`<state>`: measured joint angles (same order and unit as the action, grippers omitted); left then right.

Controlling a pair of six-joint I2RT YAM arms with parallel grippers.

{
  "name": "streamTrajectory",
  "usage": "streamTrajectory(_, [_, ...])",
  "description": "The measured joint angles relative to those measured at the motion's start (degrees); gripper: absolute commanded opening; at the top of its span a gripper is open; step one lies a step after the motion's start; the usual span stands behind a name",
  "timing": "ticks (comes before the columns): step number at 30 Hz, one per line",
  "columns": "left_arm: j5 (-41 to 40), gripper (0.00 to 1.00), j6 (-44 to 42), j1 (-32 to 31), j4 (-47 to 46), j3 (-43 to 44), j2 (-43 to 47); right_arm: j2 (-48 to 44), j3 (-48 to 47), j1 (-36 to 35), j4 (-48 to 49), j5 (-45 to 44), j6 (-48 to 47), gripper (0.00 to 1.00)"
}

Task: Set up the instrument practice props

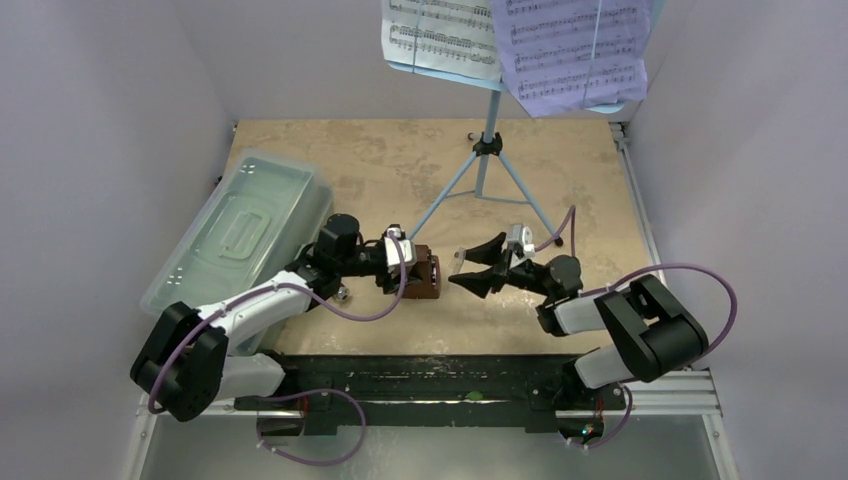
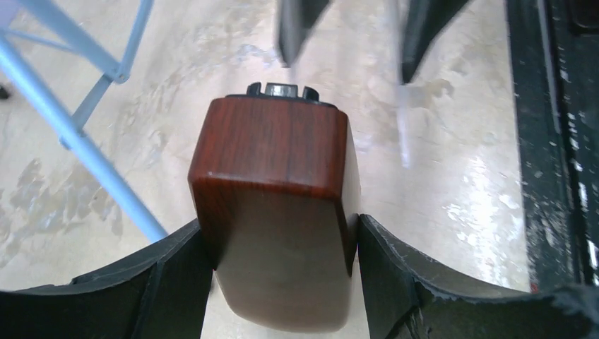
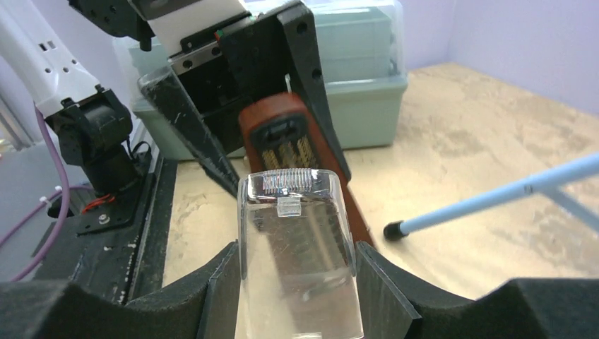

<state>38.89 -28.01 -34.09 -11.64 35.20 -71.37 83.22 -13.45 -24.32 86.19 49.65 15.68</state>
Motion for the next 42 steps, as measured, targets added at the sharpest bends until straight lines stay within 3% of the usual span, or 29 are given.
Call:
streamTrajectory(6, [-2.2,0.00,1.9,1.3,-6.8,-0.8,-3.1,-0.6,2.3,1.2,-0.2,-2.8,4.3,0.00])
streamTrajectory(8, [-2.5,0.00,1.9,1.3,-7.0,-0.8,-3.2,-4.4,2.0,1.3,-4.9,-6.7,4.4,0.00])
streamTrajectory(12, [-2.7,0.00,1.9,1.3,-6.8,-0.7,-3.2,-18.5,-6.9,1.1,-32.9,-24.7,2.3,0.00])
streamTrajectory(14, [-2.6,0.00,1.9,1.3,-6.6,-0.6,-3.2,-20.0,-14.3,1.1,-46.0,-34.0,2.0,0.00])
streamTrajectory(21, [-2.1,0.02,1.7,1.3,-6.1,0.2,-3.7,-10.1,-36.6,1.2,-87.6,-65.5,9.6,0.00])
streamTrajectory(25, [-2.3,0.39,2.0,1.3,-5.4,0.7,-4.0,0.7,-37.7,1.2,-101.2,-72.2,12.5,0.00])
streamTrajectory(27, [-2.7,0.50,2.7,1.3,-5.4,0.7,-4.0,4.7,-37.5,1.2,-105.7,-73.6,13.2,0.01])
streamTrajectory(30, [-3.8,0.75,4.5,1.3,-5.3,0.7,-3.8,6.4,-37.2,1.2,-108.8,-74.8,13.3,0.26])
streamTrajectory(32, [-4.7,0.93,5.6,1.3,-4.9,0.7,-3.2,6.4,-37.2,1.2,-109.2,-75.6,13.1,0.50])
streamTrajectory(35, [-6.6,0.99,7.9,1.3,-3.7,1.3,-0.5,6.0,-37.1,1.2,-109.0,-76.0,12.5,0.71])
streamTrajectory(37, [-7.5,1.00,10.2,1.4,-2.4,2.7,2.3,5.0,-37.1,1.2,-108.7,-76.0,11.5,0.95])
streamTrajectory(42, [-8.6,1.00,16.0,1.4,3.3,6.5,10.7,-1.2,-37.1,0.6,-107.9,-75.6,7.3,0.99])
